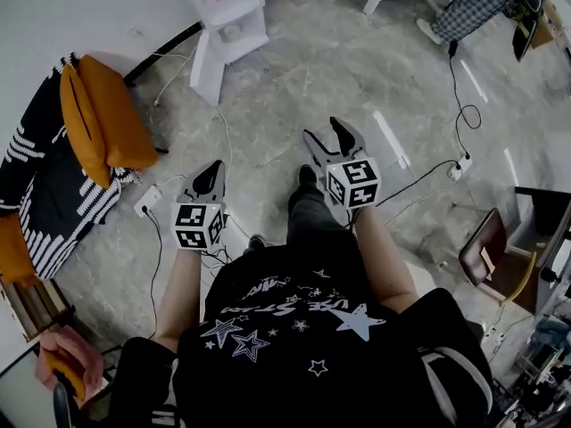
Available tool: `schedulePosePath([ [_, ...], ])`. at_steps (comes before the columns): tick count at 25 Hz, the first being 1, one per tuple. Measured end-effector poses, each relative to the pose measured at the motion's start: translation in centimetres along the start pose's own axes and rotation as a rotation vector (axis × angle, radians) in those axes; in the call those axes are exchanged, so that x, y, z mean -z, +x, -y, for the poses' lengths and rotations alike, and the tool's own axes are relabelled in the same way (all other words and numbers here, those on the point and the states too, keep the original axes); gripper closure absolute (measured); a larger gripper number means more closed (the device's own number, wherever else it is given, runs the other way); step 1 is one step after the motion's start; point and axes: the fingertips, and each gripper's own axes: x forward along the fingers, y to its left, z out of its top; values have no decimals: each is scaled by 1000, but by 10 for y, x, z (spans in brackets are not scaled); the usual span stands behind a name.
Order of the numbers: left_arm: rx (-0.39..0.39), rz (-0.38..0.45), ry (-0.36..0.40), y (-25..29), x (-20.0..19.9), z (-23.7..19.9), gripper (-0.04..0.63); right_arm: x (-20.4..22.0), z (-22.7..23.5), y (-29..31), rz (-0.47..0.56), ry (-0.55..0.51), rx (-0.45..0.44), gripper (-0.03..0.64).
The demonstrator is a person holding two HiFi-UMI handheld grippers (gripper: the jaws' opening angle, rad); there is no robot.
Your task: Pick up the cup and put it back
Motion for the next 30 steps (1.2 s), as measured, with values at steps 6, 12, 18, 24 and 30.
schedulePosePath([
  [6,-47,-31,-35,82,-45,8,586,-14,94,36,-67,-4,-31,348],
  [12,-135,-31,-60,127,-67,-10,586,-12,137,79,-166,-93,-117,348],
  [18,-198,-25,-100,181,-66,-55,586,-11,150,159,-211,-160,-154,361],
  [24,-201,-39,-144,265,-33,-114,586,5,158,258,-250,-206,-152,430],
  [30,-234,-80,-159,366,28,-186,586,52,193,405,-287,-222,-133,484],
])
